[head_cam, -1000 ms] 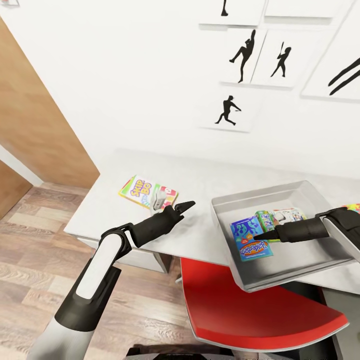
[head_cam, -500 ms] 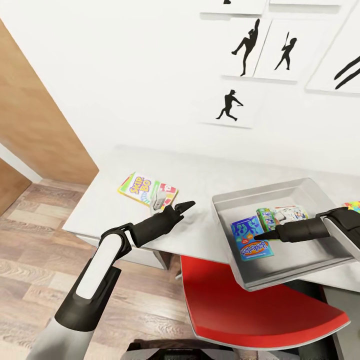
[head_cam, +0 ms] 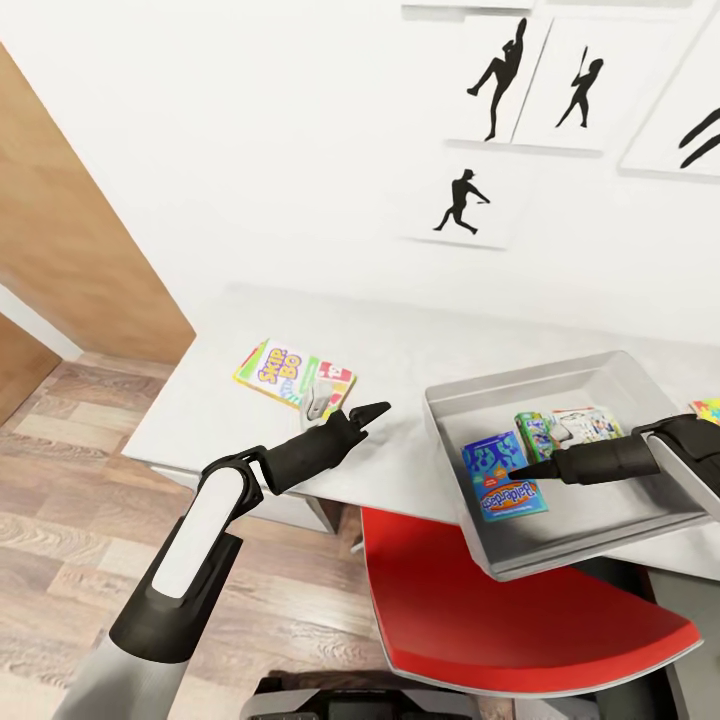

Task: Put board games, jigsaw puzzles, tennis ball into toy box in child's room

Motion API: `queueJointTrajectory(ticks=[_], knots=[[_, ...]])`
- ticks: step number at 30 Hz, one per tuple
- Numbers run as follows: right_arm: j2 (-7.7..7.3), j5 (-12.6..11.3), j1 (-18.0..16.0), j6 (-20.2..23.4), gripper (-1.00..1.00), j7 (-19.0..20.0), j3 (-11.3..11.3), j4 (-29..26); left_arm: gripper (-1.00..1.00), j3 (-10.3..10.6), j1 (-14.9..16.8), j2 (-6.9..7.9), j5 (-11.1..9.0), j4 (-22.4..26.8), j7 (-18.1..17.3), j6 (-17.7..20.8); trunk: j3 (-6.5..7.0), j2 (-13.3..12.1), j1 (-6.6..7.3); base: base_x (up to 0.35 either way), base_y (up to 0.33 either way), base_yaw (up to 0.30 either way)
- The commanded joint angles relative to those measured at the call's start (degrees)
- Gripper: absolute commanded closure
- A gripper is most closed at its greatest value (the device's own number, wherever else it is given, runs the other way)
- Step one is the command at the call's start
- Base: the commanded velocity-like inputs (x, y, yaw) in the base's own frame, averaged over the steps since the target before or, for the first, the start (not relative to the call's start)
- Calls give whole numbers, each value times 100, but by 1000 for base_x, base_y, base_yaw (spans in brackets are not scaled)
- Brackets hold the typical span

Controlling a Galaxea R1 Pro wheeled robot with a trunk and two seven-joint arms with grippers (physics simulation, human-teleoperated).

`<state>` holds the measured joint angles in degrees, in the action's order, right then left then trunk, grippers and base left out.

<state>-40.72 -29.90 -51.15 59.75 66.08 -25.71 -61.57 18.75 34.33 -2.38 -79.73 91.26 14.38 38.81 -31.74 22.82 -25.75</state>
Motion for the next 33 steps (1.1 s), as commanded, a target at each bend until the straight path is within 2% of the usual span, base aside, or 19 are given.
queueJointTrajectory(ticks=[1,20,21,33], knots=[[-6,-14,-9,25,100,19,-16,4,-100,-3,4,-3,-61,6,56,12,-11,10,-3,0,0,0],[2,27,-9,25,100,10,-8,21,-100,-3,4,-7,-61,6,56,12,-25,10,-3,0,0,0],[2,38,-9,25,-100,10,-7,21,-100,-3,4,-7,-61,6,56,12,-25,10,-3,0,0,0],[24,112,-9,25,-100,2,2,22,-100,-1,4,-8,-61,6,56,12,-26,10,-3,0,0,0]])
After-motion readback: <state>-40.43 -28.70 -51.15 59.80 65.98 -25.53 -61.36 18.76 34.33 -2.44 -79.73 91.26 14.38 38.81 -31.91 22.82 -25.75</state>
